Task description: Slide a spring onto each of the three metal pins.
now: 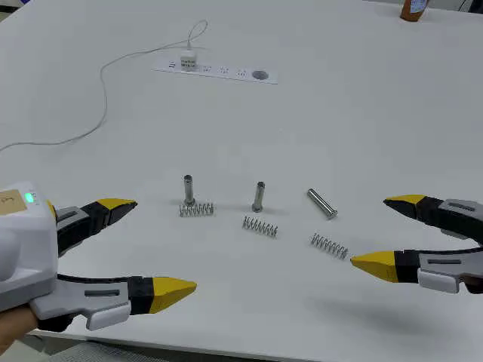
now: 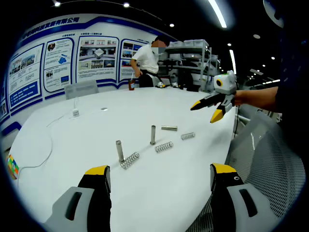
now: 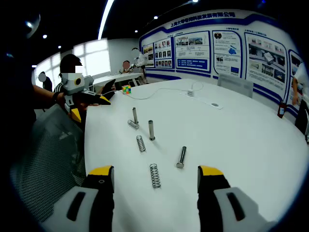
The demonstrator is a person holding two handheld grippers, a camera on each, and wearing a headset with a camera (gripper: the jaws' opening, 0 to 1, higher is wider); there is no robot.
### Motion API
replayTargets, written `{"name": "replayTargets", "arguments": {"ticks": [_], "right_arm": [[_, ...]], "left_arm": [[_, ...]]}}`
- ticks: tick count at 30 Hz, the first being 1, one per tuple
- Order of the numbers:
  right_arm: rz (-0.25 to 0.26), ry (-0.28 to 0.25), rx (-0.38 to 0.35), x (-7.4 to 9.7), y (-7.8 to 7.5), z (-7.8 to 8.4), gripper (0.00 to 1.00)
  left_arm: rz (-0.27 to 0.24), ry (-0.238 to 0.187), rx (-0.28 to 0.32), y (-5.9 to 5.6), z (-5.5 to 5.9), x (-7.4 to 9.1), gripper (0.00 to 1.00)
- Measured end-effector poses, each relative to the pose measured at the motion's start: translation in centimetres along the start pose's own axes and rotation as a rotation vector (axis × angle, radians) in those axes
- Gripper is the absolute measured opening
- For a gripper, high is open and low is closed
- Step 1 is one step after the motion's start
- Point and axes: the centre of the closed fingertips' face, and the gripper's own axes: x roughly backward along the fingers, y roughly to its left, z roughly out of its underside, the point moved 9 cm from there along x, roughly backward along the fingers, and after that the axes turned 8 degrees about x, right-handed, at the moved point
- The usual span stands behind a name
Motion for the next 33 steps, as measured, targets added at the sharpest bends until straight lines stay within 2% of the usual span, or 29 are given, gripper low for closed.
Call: {"name": "replayTargets", "arguments": {"ticks": [16,33], "right_arm": [[-0.002,0.006,-0.004,-0.09,-0.05,0.21,0.71],[-0.005,0.012,0.009,-0.25,-0.51,-0.31,0.71]], "left_arm": [[0.000,0.005,-0.006,-0.07,-0.12,-0.10,0.87],[-0.007,0.004,-0.005,-0.03,-0.23,0.00,0.86]]}}
